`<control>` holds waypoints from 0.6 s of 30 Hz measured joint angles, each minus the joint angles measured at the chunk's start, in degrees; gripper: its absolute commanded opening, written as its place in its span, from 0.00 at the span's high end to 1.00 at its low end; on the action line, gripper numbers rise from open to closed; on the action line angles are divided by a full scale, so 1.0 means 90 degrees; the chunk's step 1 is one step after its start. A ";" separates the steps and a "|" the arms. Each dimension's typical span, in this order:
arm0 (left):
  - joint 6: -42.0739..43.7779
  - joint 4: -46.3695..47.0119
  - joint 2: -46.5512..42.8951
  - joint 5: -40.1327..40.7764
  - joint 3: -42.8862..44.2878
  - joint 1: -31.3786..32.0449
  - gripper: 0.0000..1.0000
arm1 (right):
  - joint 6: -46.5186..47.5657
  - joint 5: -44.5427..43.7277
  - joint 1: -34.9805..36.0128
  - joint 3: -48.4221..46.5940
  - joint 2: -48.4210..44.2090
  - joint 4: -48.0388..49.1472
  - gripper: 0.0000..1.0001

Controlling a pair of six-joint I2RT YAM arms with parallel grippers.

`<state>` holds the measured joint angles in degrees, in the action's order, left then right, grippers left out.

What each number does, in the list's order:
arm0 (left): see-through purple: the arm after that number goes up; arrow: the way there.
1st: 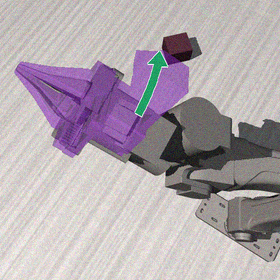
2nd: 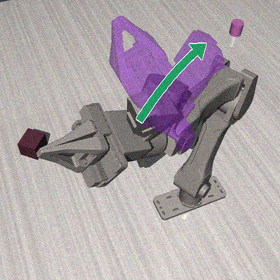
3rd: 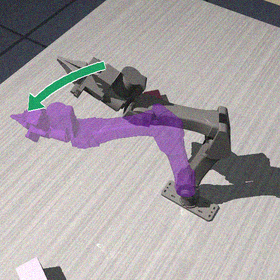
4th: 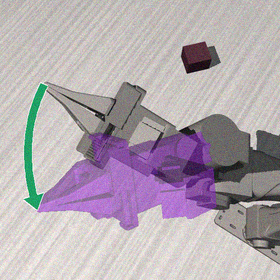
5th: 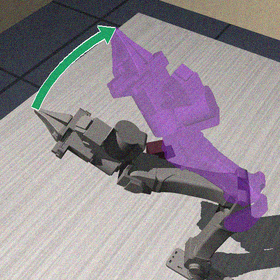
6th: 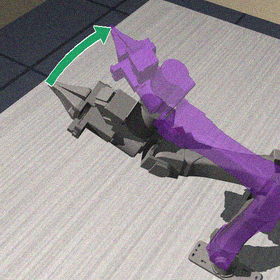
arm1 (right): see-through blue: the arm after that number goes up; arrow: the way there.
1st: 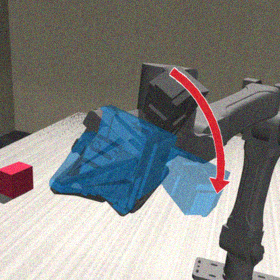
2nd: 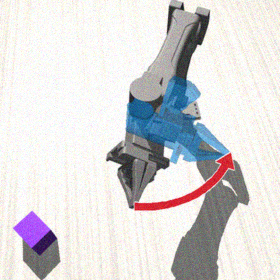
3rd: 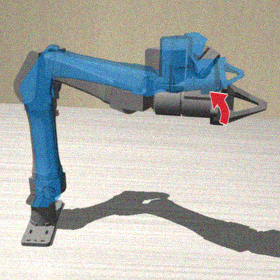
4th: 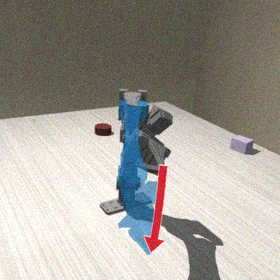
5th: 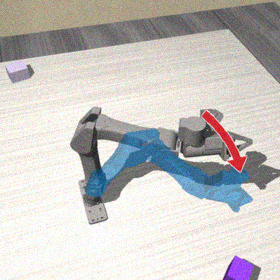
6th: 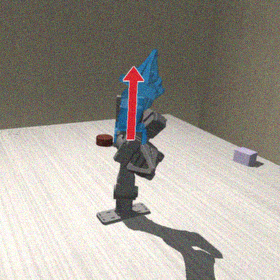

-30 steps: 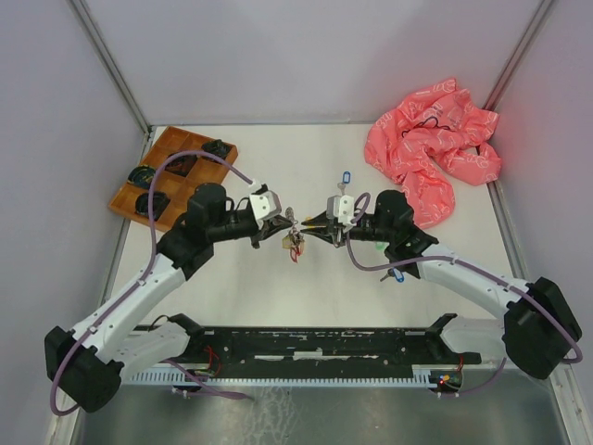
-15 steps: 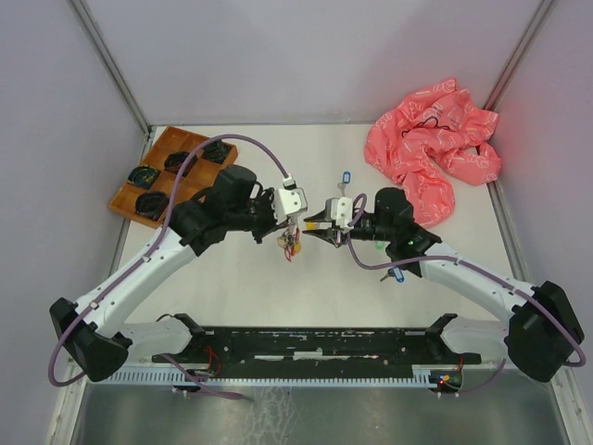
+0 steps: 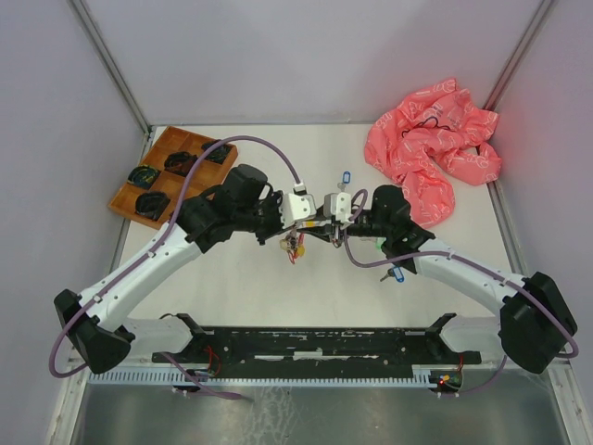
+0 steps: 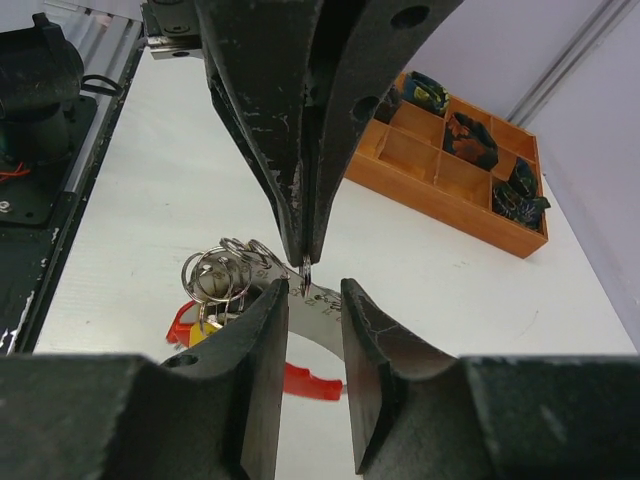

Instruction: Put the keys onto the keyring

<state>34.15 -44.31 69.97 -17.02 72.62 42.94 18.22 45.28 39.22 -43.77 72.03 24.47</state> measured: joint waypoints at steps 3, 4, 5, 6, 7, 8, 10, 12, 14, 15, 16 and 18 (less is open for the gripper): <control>0.0036 -0.0005 0.0007 -0.0002 0.0002 0.0024 0.97 | -0.0036 0.0032 0.0000 -0.0005 0.0032 0.0044 0.68; 0.0046 -0.0010 0.0007 -0.0005 0.0002 0.0024 0.97 | -0.0049 0.0066 0.0000 -0.0012 0.0039 0.0041 0.69; 0.0053 -0.0017 0.0007 -0.0005 0.0002 0.0024 0.97 | -0.0053 0.0097 0.0000 -0.0024 0.0053 0.0044 0.69; 0.0061 -0.0019 0.0007 -0.0005 0.0005 0.0024 0.97 | -0.0053 0.0131 0.0000 -0.0044 0.0075 0.0039 0.70; 0.0073 -0.0019 0.0010 -0.0005 0.0010 0.0024 0.97 | -0.0061 0.0160 0.0000 -0.0075 0.0107 0.0034 0.70; 0.0083 -0.0022 0.0015 -0.0010 0.0017 0.0029 0.97 | -0.0063 0.0194 0.0000 -0.0114 0.0141 0.0027 0.70; 0.0097 -0.0019 0.0024 -0.0019 0.0022 0.0032 0.97 | -0.0066 0.0250 0.0000 -0.0151 0.0175 0.0022 0.71; 0.0100 -0.0019 0.0029 -0.0063 0.0022 0.0032 0.97 | -0.0061 0.0304 0.0000 -0.0216 0.0219 -0.0015 0.73; 0.0100 -0.0019 0.0029 -0.0126 0.0022 0.0036 0.97 | -0.0046 0.0308 0.0000 -0.0245 0.0243 -0.0019 0.76; 0.0102 -0.0019 0.0029 -0.0141 0.0022 0.0036 0.97 | -0.0044 0.0311 0.0000 -0.0250 0.0248 -0.0027 0.77; 0.0102 -0.0019 0.0029 -0.0148 0.0022 0.0036 0.97 | -0.0046 0.0321 0.0000 -0.0257 0.0255 -0.0041 0.78; 0.0102 -0.0019 0.0029 -0.0168 0.0022 0.0036 0.97 | -0.0034 0.0352 0.0000 -0.0282 0.0277 -0.0126 0.78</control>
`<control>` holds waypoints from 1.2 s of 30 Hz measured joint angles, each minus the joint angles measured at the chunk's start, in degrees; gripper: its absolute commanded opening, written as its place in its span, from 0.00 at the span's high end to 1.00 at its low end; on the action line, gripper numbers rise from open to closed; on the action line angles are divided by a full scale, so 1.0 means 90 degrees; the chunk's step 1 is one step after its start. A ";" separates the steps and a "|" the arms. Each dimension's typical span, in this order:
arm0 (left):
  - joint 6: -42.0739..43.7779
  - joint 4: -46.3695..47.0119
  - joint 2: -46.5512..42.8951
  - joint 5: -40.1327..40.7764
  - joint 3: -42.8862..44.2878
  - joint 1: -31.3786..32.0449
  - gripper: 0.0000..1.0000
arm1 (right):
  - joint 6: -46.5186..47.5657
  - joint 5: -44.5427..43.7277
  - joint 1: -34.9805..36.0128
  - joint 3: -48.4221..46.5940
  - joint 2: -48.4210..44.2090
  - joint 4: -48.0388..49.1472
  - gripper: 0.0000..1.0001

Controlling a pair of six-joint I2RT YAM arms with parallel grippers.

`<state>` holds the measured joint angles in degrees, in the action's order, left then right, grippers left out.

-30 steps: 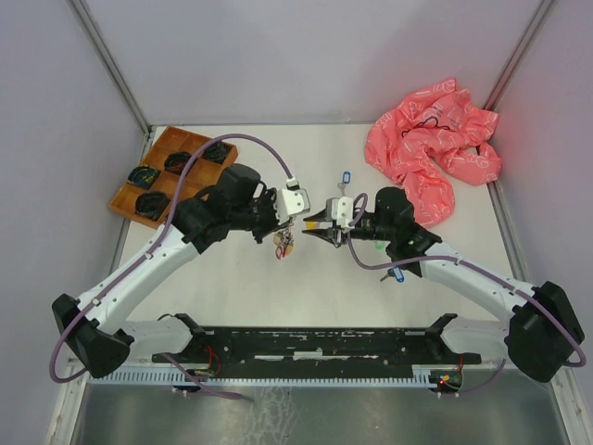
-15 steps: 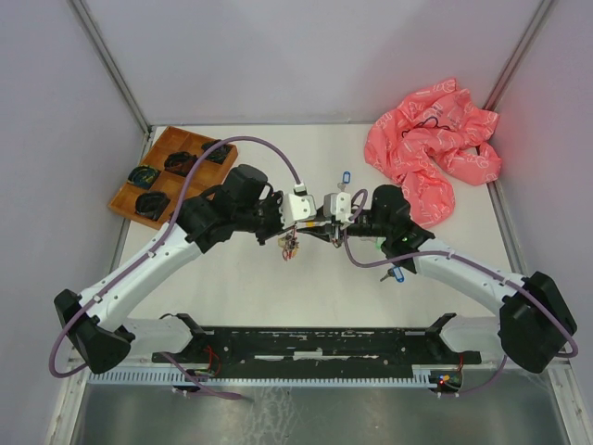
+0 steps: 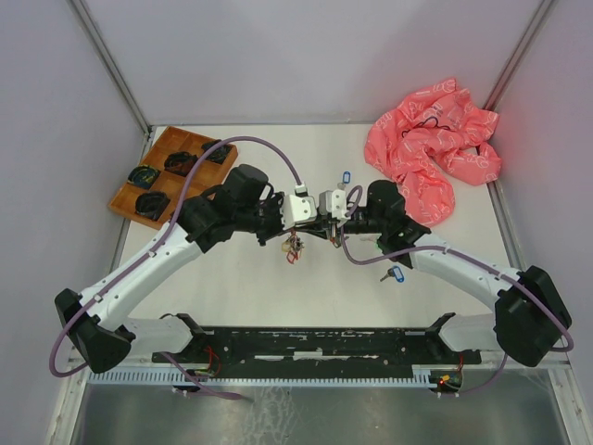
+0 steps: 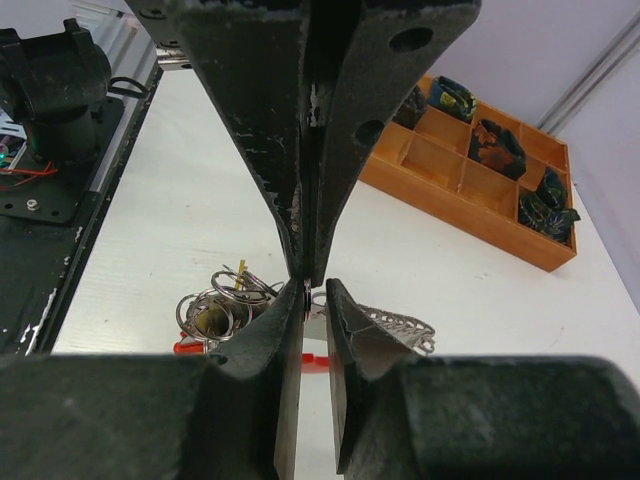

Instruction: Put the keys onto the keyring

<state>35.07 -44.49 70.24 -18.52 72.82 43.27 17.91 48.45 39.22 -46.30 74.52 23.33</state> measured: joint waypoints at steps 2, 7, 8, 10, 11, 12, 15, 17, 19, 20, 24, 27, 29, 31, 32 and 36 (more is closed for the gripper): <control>0.0002 -0.0002 0.0000 -0.0005 0.0000 0.0000 0.97 | 0.0044 0.0022 0.0002 -0.0049 0.0027 -0.0124 0.78; 0.0002 0.0005 -0.0015 -0.0046 -0.0002 0.0000 0.97 | 0.0165 0.0056 0.0002 -0.0117 0.0029 -0.0342 0.90; 0.0002 0.0007 -0.0017 -0.0053 -0.0002 0.0000 0.97 | 0.0177 0.0056 0.0002 -0.0129 0.0029 -0.0372 0.95; 0.0002 0.0017 -0.0019 -0.0058 -0.0005 0.0000 0.96 | 0.0209 0.0063 0.0005 -0.0129 0.0029 -0.0425 0.99; 0.0000 0.0027 -0.0022 -0.0061 -0.0015 0.0000 0.95 | 0.0209 0.0061 0.0002 -0.0129 0.0029 -0.0437 0.99; 0.0000 0.0039 -0.0022 -0.0061 -0.0027 0.0000 0.92 | 0.0204 0.0056 0.0002 -0.0129 0.0029 -0.0442 0.99; -0.0005 0.0274 -0.0126 -0.0027 -0.0214 0.0000 0.83 | 0.0061 -0.0019 0.0002 -0.0104 0.0029 -0.0357 0.99; -0.0012 0.0590 -0.0338 0.0039 -0.0483 -0.0002 0.78 | -0.0151 -0.0102 -0.0002 0.0010 0.0029 -0.0087 0.99; -0.0066 0.1042 -0.0699 0.0053 -0.0933 -0.0051 0.75 | -0.0408 -0.0153 -0.0022 0.0165 0.0029 0.0248 0.99; -0.0112 0.1256 -0.0916 0.0039 -0.1171 -0.0100 0.74 | -0.0498 -0.0172 -0.0029 0.0209 0.0029 0.0357 0.99; -0.0449 0.2191 -0.1678 -0.0308 -0.1999 -0.0605 0.72 | -0.1010 -0.0240 -0.0073 0.0386 0.0041 0.1078 0.99; -0.0784 0.2890 -0.1989 -0.0814 -0.2414 -0.1241 0.71 | -0.1372 -0.0243 -0.0085 0.0471 0.0080 0.1700 0.99; -0.1025 0.3308 -0.2047 -0.1132 -0.2596 -0.1600 0.71 | -0.1520 -0.0245 -0.0087 0.0493 0.0119 0.1943 0.99; -0.1185 0.3621 -0.2035 -0.1399 -0.2705 -0.1739 0.71 | -0.1671 -0.0248 -0.0087 0.0532 0.0160 0.2200 0.99; -0.1275 0.3769 -0.2023 -0.1574 -0.2752 -0.1766 0.71 | -0.1739 -0.0248 -0.0087 0.0559 0.0172 0.2312 0.99; -0.1498 0.4204 -0.1943 -0.2033 -0.2824 -0.1783 0.70 | -0.1943 -0.0272 -0.0087 0.0607 0.0233 0.2669 0.99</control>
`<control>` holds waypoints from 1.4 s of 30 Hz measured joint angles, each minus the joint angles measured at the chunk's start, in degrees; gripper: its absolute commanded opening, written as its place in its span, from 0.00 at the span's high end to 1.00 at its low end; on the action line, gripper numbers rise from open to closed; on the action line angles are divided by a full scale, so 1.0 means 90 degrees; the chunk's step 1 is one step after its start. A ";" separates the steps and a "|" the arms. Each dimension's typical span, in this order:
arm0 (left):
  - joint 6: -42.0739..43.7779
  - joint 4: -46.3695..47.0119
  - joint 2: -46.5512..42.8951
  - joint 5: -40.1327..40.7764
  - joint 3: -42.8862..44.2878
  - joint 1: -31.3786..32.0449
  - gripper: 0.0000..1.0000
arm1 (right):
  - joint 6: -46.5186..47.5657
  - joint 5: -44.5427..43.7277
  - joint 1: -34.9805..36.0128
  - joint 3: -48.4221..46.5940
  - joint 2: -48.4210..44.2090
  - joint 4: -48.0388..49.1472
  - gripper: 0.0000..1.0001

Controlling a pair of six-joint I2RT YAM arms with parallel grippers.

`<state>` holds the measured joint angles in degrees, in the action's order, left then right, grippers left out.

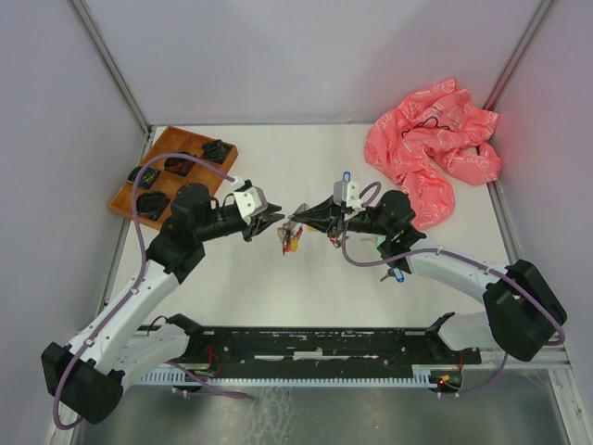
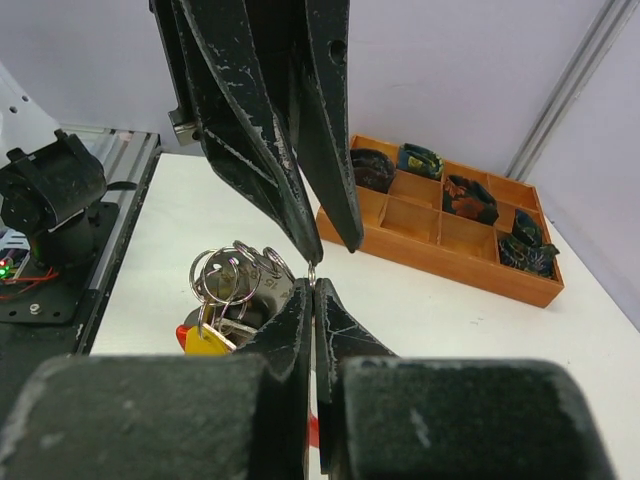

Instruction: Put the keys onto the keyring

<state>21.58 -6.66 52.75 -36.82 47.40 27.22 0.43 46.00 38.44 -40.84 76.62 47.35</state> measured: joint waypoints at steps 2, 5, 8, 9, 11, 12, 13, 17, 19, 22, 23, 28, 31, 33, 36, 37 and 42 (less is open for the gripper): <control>-0.0104 0.0177 0.0044 -0.0194 -0.0032 -0.0017 0.70 | -0.0095 -0.0022 0.0000 0.0032 0.0029 0.0180 0.99; -0.0182 0.0338 0.0090 -0.0415 -0.0083 -0.0024 0.70 | -0.0238 -0.0112 0.0000 0.0102 0.0044 0.0418 0.99; -0.0236 0.0425 0.0124 -0.0539 -0.0107 -0.0029 0.69 | -0.0313 -0.0148 -0.0022 0.0143 0.0051 0.0614 0.99; -0.0248 0.0435 0.0131 -0.0590 -0.0107 -0.0029 0.69 | -0.0347 -0.0170 -0.0032 0.0148 0.0053 0.0668 0.99; -0.0260 0.0474 0.0131 -0.0653 -0.0107 -0.0029 0.69 | -0.0386 -0.0192 -0.0039 0.0151 0.0053 0.0726 0.99; -0.0274 0.0488 0.0131 -0.0670 -0.0107 -0.0029 0.69 | -0.0406 -0.0194 -0.0039 0.0153 0.0053 0.0758 0.99; -0.0284 0.0510 0.0134 -0.0699 -0.0109 -0.0029 0.69 | -0.0423 -0.0192 -0.0039 0.0153 0.0053 0.0792 0.99; -0.0323 0.0648 0.0134 -0.0797 -0.0155 -0.0029 0.69 | -0.0476 -0.0170 -0.0041 0.0153 0.0073 0.0886 0.99; -0.0359 0.0712 0.0136 -0.0814 -0.0185 -0.0029 0.70 | -0.0505 -0.0138 -0.0041 0.0153 0.0117 0.0930 0.99; -0.0374 0.0792 0.0160 -0.0818 -0.0197 -0.0029 0.71 | -0.0542 -0.0090 -0.0039 0.0153 0.0158 0.0928 0.99; -0.0374 0.0816 0.0172 -0.0821 -0.0199 -0.0029 0.71 | -0.0549 -0.0073 -0.0039 0.0153 0.0163 0.0925 0.99; -0.0471 0.0930 0.0245 -0.0874 -0.0204 -0.0029 0.83 | -0.0578 0.0039 -0.0041 0.0153 0.0182 0.0928 0.99; -0.0512 0.0940 0.0318 -0.0986 -0.0204 -0.0029 0.96 | -0.0590 0.0061 -0.0041 0.0153 0.0206 0.0923 0.99; -0.0512 0.0940 0.0369 -0.1052 -0.0204 -0.0029 0.97 | -0.0590 0.0085 -0.0056 0.0153 0.0216 0.0901 0.99; -0.0491 0.0775 0.0403 -0.1098 -0.0170 -0.0029 0.97 | -0.0527 0.0141 -0.0070 0.0153 0.0216 0.0760 0.93; -0.0454 0.0622 0.0410 -0.1098 -0.0124 -0.0029 0.97 | -0.0449 0.0158 -0.0070 0.0151 0.0204 0.0648 0.90; -0.0090 -0.0369 0.0461 -0.1003 0.0267 -0.0012 0.97 | 0.0449 0.0126 -0.0049 0.0012 -0.0240 -0.0767 0.74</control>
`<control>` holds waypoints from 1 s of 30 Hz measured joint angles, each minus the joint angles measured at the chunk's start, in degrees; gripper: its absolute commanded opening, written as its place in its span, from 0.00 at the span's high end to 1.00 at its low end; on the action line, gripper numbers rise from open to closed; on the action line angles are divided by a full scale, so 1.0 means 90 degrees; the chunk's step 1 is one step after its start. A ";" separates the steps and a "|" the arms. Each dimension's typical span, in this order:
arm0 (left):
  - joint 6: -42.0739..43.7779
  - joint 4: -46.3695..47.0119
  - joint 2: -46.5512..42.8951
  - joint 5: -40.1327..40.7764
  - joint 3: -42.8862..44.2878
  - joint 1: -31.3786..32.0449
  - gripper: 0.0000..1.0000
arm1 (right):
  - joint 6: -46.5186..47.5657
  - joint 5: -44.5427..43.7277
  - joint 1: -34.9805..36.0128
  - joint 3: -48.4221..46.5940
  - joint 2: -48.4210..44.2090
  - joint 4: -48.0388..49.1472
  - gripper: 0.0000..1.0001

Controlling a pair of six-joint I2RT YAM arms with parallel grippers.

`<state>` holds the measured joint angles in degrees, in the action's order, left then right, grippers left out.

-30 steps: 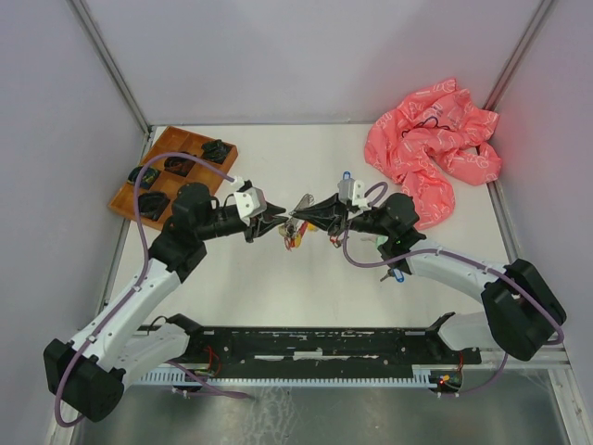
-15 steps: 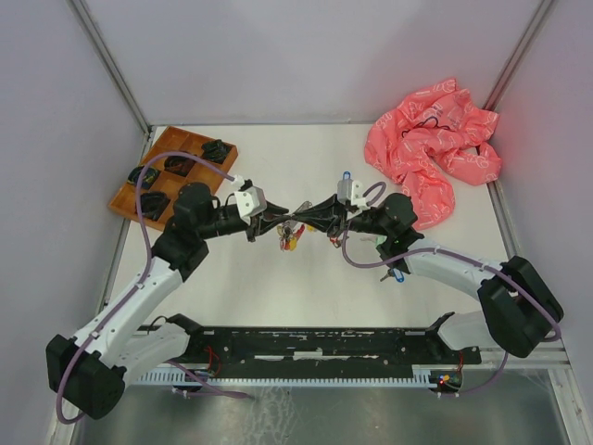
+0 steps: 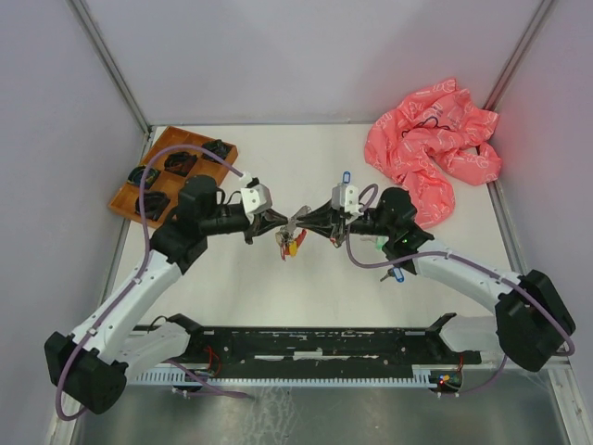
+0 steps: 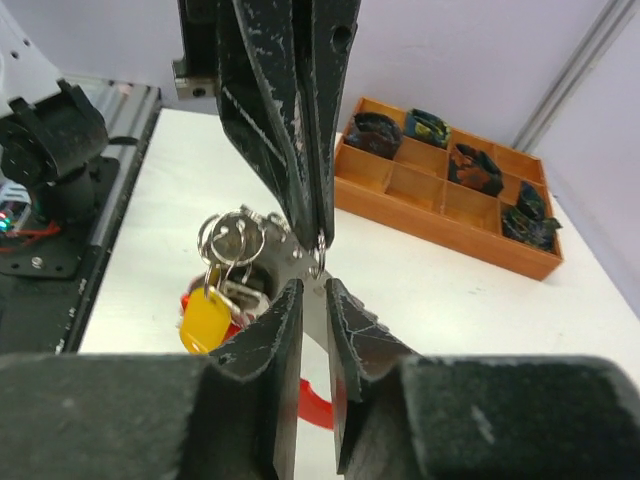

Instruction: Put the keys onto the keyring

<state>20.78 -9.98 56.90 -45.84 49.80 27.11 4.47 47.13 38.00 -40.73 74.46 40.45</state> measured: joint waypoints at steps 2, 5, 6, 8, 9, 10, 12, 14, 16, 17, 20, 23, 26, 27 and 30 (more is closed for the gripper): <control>0.0199 -0.0483 0.0019 0.0221 0.0272 0.0039 0.97 | 0.0425 -0.0073 -0.0002 -0.0129 -0.0223 -0.0656 0.69; 0.0527 -0.1098 0.0112 0.0668 0.0695 0.0308 0.97 | 0.0933 -0.0126 -0.0002 -0.0294 -0.0454 -0.1321 0.64; 0.0646 -0.1316 0.0163 0.0850 0.0840 0.0449 0.97 | 0.1035 -0.0124 -0.0002 -0.0338 -0.0476 -0.1460 0.63; 0.0814 -0.1688 0.0284 0.1185 0.1095 0.0707 0.97 | 0.1183 -0.0112 -0.0002 -0.0398 -0.0474 -0.1676 0.63; 0.0913 -0.1892 0.0364 0.1379 0.1229 0.0843 0.97 | 0.1246 -0.0092 -0.0002 -0.0413 -0.0469 -0.1792 0.63; 0.0988 -0.2047 0.0432 0.1540 0.1336 0.0950 0.97 | 0.1285 -0.0090 -0.0002 -0.0415 -0.0464 -0.1853 0.63; 0.1107 -0.2307 0.0566 0.1826 0.1498 0.1134 0.97 | 0.1350 -0.0085 -0.0002 -0.0423 -0.0454 -0.1977 0.63; 0.1212 -0.2504 0.0658 0.2093 0.1583 0.1280 0.97 | 0.1389 -0.0075 -0.0002 -0.0430 -0.0432 -0.2040 0.63; 0.1277 -0.2659 0.0729 0.2266 0.1632 0.1382 0.97 | 0.1409 -0.0070 -0.0002 -0.0440 -0.0403 -0.2079 0.64; 0.1294 -0.2715 0.0753 0.2319 0.1649 0.1416 0.97 | 0.1418 -0.0066 -0.0002 -0.0442 -0.0386 -0.2084 0.64; 0.1338 -0.2800 0.0835 0.2489 0.1722 0.1506 0.97 | 0.1418 -0.0027 -0.0002 -0.0461 -0.0347 -0.2091 0.66; 0.1375 -0.2873 0.0916 0.2591 0.1797 0.1557 0.97 | 0.1418 0.0039 -0.0002 -0.0469 -0.0306 -0.2081 0.67; 0.1413 -0.2897 0.0945 0.2640 0.1807 0.1591 0.97 | 0.1413 0.0095 -0.0002 -0.0486 -0.0221 -0.2084 0.68; 0.1423 -0.2902 0.0950 0.2659 0.1807 0.1603 0.97 | 0.1416 0.0104 -0.0002 -0.0493 -0.0194 -0.2081 0.69; 0.1467 -0.2912 0.0967 0.2718 0.1812 0.1627 0.97 | 0.1389 0.0158 0.0000 -0.0542 -0.0097 -0.2079 0.74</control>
<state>33.98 -36.18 65.60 -21.39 66.11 41.76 16.97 48.56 38.00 -45.60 73.58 21.74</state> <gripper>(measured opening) 0.032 0.304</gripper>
